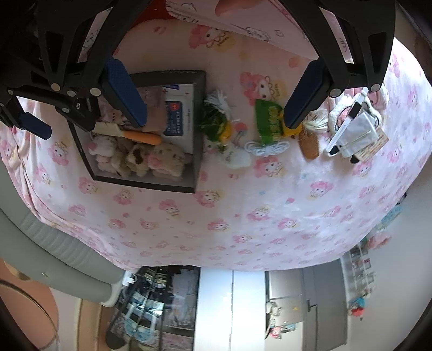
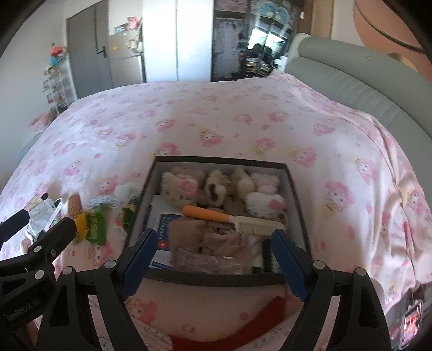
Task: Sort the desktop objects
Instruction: 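Move both grippers toward the corn snack and green snack bag on the bed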
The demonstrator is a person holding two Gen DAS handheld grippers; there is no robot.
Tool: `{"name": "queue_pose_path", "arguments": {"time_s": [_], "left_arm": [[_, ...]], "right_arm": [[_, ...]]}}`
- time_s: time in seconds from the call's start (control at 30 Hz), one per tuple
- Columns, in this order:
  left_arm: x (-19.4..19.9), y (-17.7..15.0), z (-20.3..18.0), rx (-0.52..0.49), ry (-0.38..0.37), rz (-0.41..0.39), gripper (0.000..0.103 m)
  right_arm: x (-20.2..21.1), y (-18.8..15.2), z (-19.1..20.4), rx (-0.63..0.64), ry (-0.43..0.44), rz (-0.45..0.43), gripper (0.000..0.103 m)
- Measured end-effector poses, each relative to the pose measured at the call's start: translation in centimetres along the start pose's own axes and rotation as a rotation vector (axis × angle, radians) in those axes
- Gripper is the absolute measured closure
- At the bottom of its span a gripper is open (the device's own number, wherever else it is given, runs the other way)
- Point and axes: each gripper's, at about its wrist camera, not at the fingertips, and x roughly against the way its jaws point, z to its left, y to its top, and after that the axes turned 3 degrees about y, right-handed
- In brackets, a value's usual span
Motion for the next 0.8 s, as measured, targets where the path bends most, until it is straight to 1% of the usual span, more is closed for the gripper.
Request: {"name": "queue_pose_path", "arguments": {"time_s": [0.17,0.3,0.47,0.63,0.8], "left_arm": [[-0.4,0.0,3.2,0.049,0.019,0.016,0.001],[-0.7,-0.5,6.5,0.094,0.057,0.022,0.002],[-1.6,-1.3,10.8,0.157,0.075,0.049,0.005],[-3.0,-2.5,14.5,0.222,0.077,0.09,0.01],[-4.5,-3.9,18.2,0.303,0.061,0.132,0.02]], "right_arm": [[-1.0,0.6,3.1,0.05,0.057,0.007,0.018],[-2.2,1.0,6.4,0.112,0.107,0.027,0.018],[-3.9,1.0,10.6,0.171,0.186,0.066,0.018],[-5.8,0.6,14.8,0.217,0.246,0.121,0.018],[-7.7,0.0,18.4,0.269,0.3,0.171,0.018]]}}
